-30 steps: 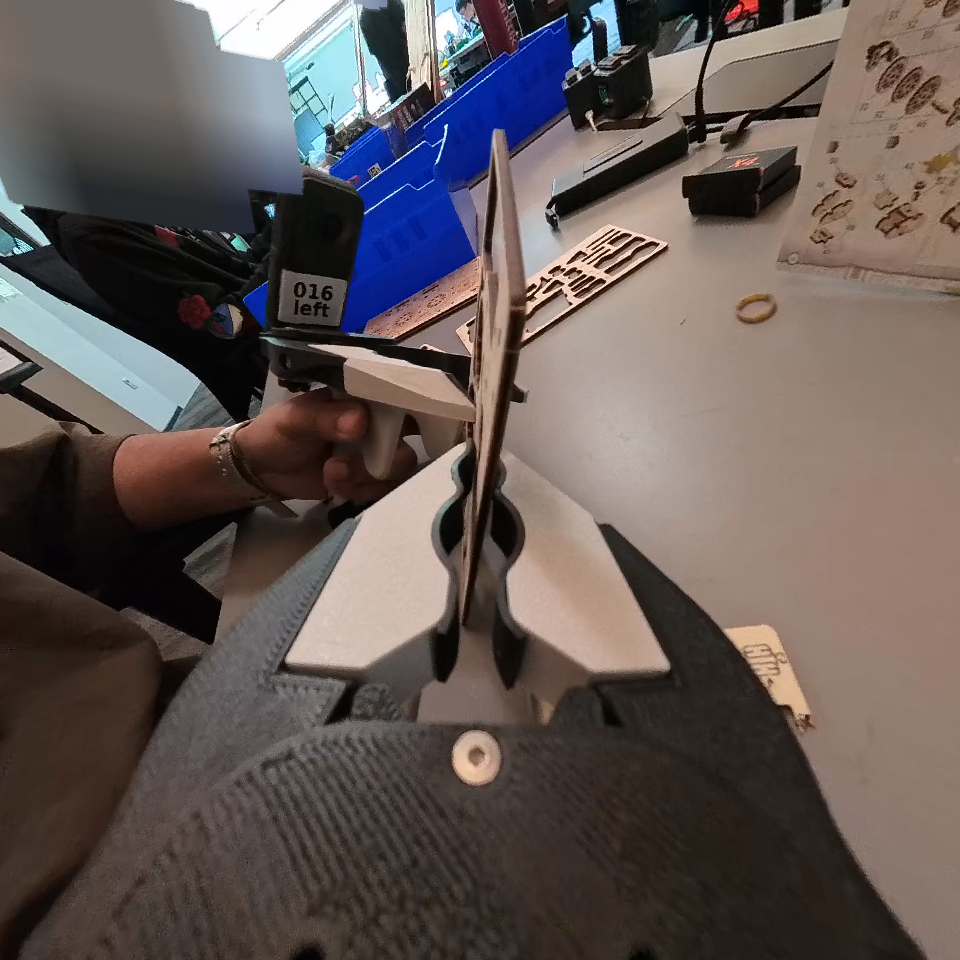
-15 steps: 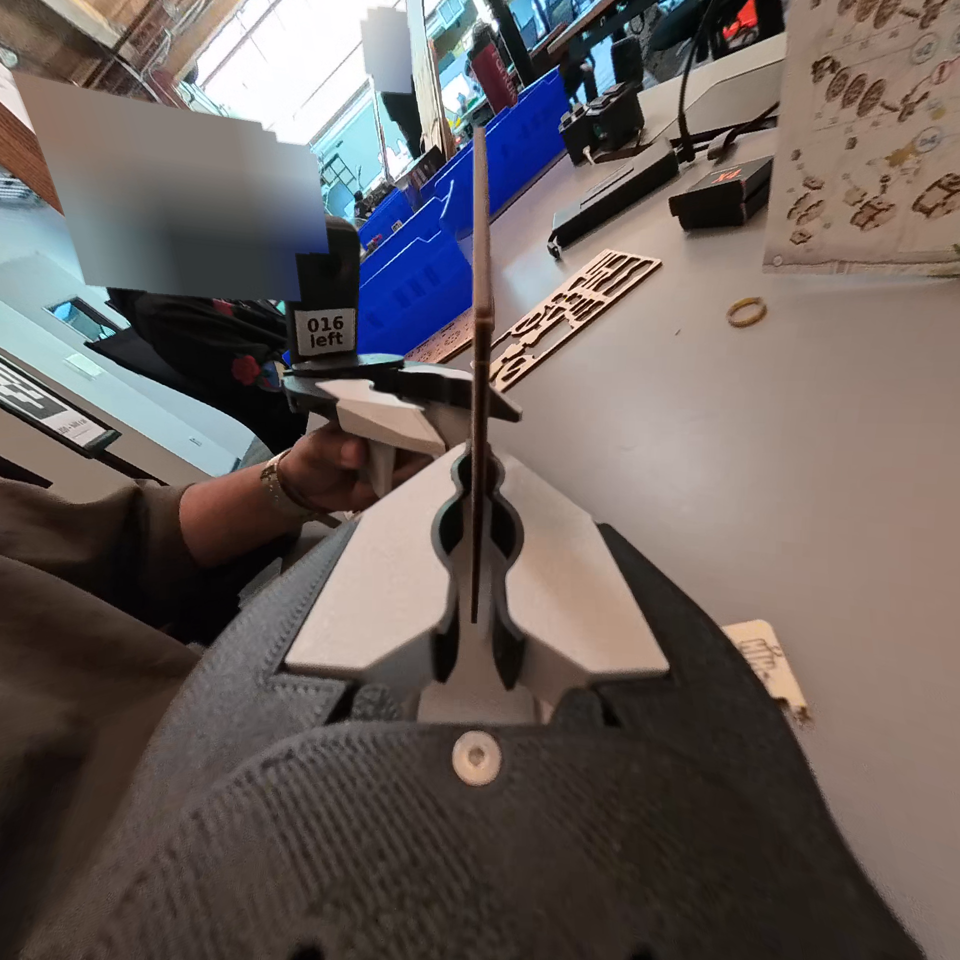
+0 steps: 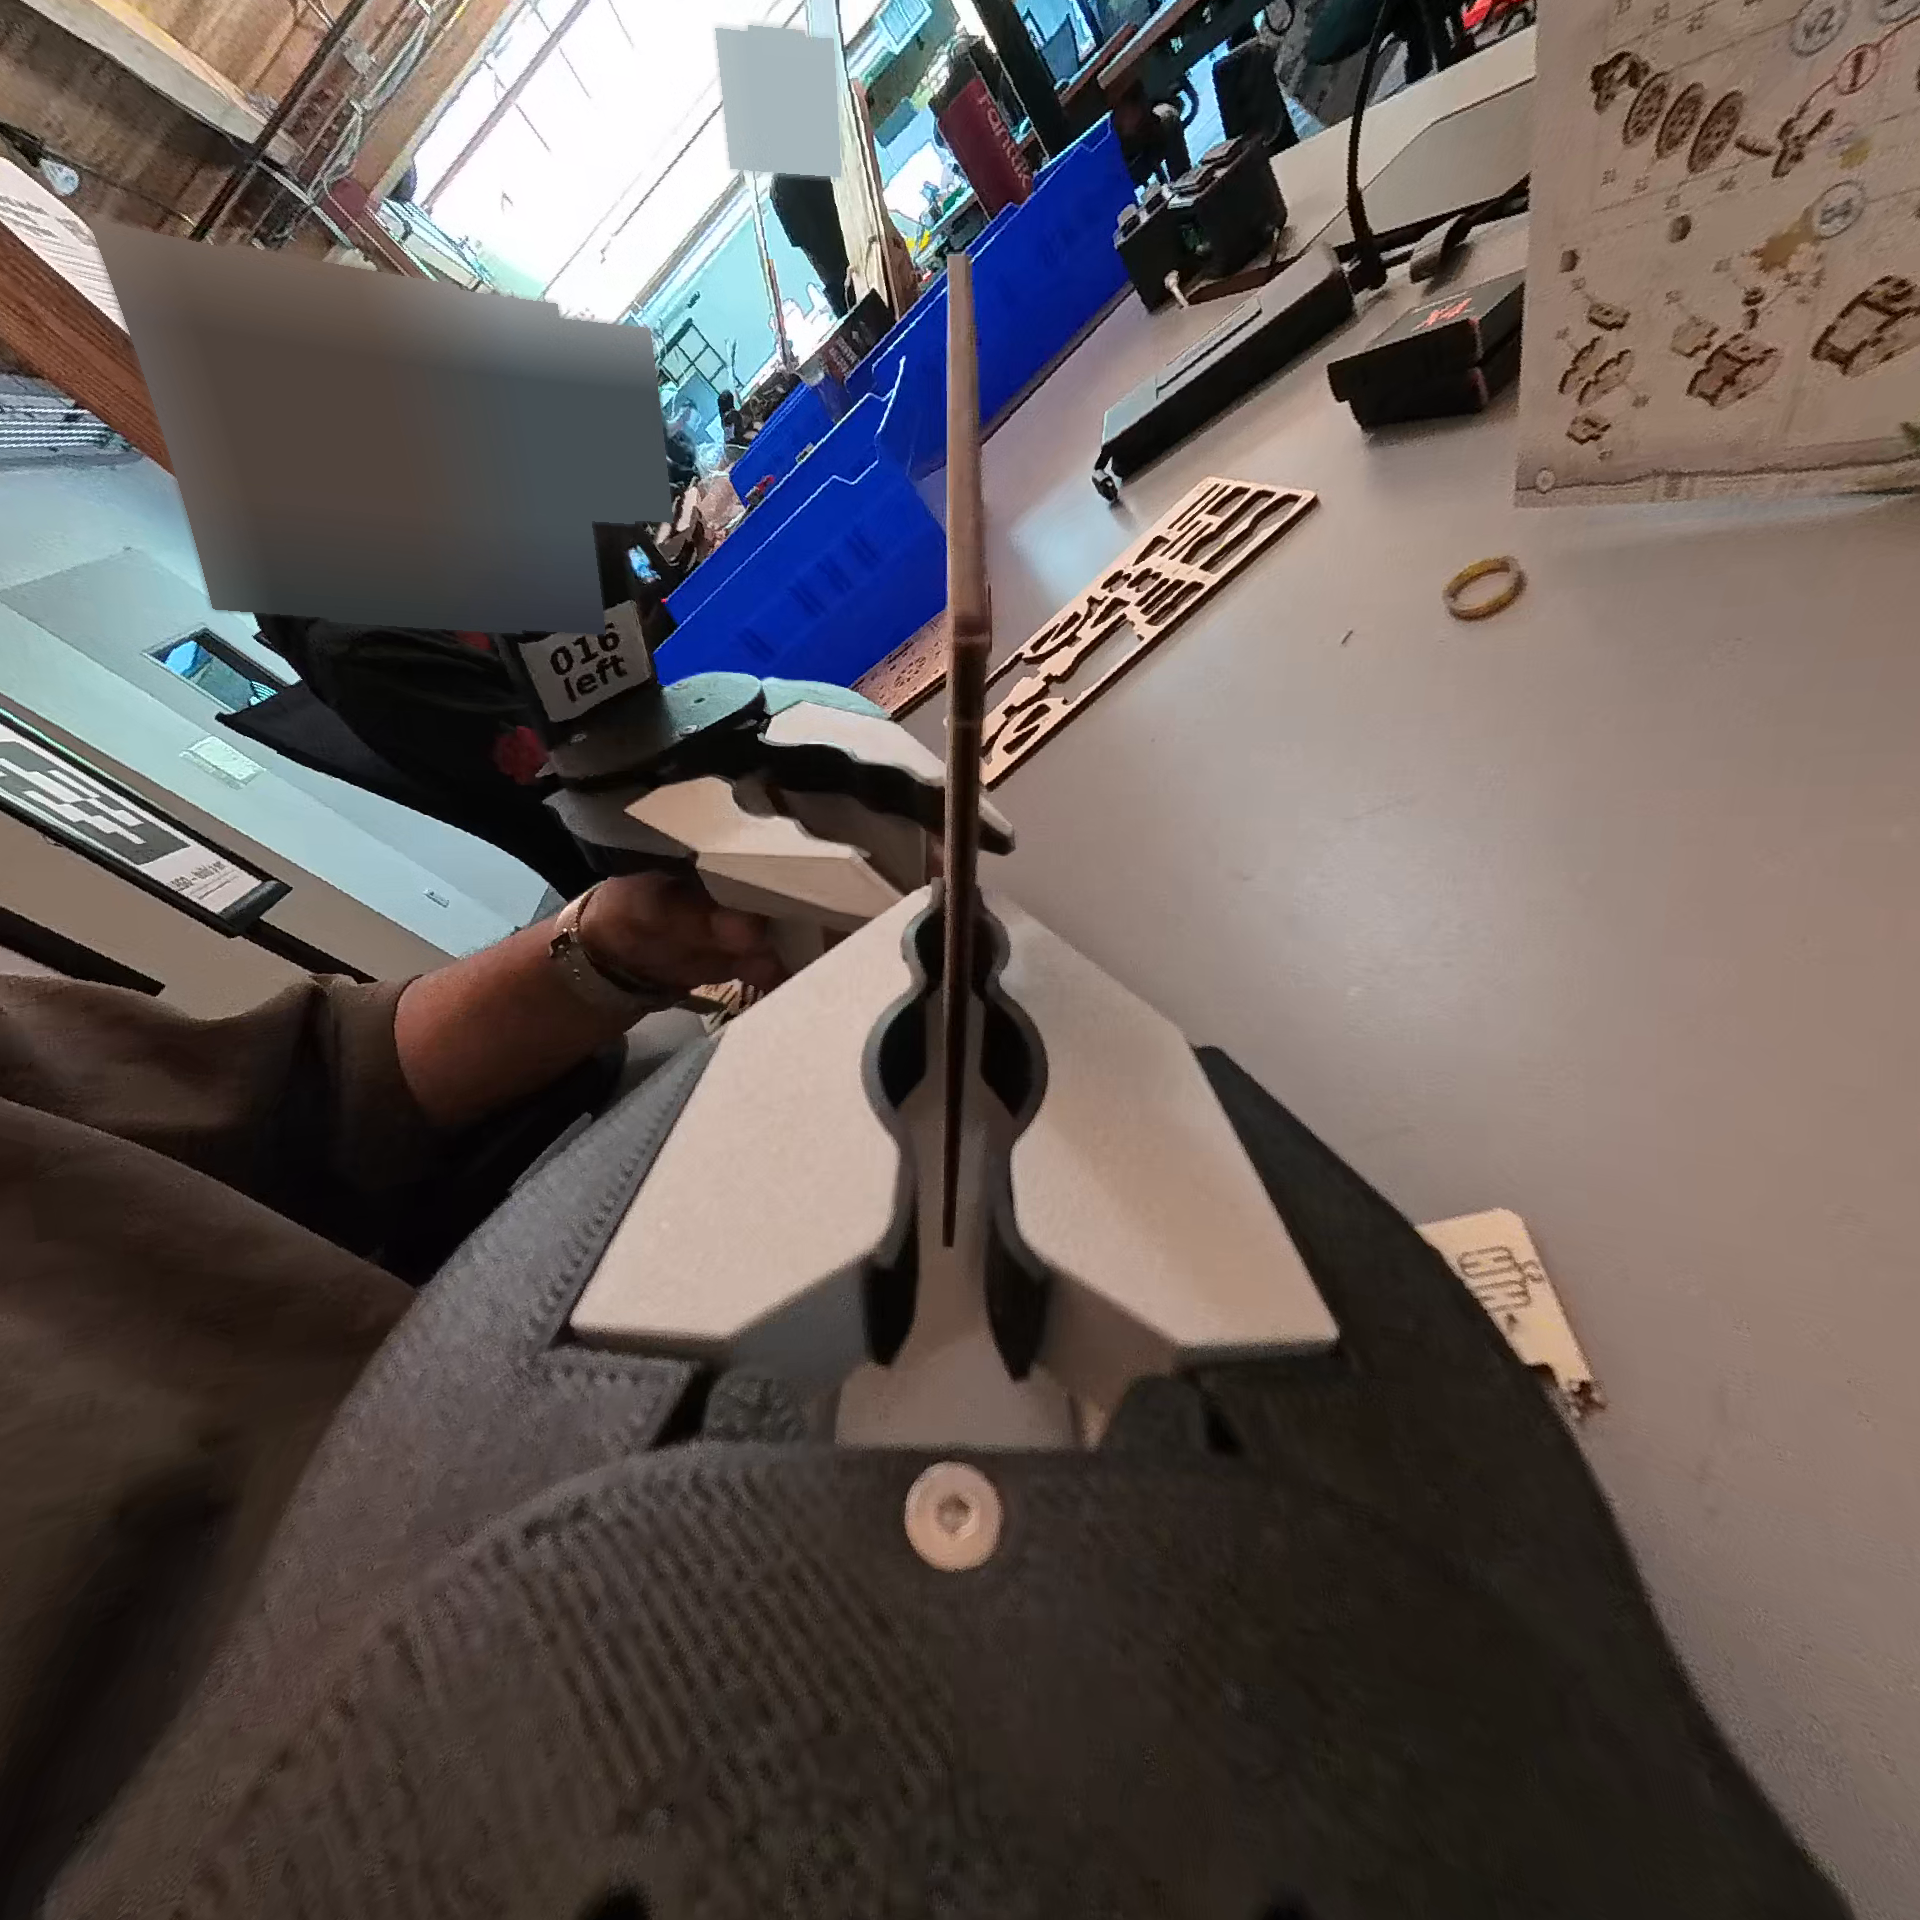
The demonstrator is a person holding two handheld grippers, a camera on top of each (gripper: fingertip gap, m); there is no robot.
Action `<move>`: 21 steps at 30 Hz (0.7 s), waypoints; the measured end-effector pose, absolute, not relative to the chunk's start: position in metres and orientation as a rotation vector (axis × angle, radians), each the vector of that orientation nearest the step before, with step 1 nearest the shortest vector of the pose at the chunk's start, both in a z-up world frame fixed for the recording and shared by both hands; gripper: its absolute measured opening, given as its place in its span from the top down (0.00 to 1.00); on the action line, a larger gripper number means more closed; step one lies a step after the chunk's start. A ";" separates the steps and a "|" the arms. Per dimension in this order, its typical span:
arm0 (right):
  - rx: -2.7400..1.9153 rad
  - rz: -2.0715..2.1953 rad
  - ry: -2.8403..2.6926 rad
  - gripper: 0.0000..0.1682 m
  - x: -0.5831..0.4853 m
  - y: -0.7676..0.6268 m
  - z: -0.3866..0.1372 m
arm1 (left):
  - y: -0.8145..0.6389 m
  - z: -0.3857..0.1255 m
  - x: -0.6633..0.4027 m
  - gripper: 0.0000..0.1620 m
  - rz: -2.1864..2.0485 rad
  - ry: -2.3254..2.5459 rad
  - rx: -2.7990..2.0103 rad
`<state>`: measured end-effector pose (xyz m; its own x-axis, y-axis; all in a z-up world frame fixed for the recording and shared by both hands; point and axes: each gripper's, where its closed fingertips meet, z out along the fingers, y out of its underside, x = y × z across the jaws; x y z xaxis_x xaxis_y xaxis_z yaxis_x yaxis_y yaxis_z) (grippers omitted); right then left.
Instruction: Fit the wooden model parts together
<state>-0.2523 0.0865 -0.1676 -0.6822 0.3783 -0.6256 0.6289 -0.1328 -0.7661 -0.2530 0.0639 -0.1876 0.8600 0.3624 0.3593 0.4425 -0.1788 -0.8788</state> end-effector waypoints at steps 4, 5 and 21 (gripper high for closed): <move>1.147 -1.905 1.920 0.99 -0.252 0.086 -0.169 | 0.063 -0.189 -0.252 0.86 -0.065 -0.594 -1.814; 1.147 -1.903 1.919 0.99 -0.252 0.086 -0.169 | 0.063 -0.189 -0.252 0.86 -0.070 -0.597 -1.812; 1.151 -1.880 1.935 0.99 -0.250 0.082 -0.173 | 0.066 -0.200 -0.248 0.85 -0.147 -0.639 -1.856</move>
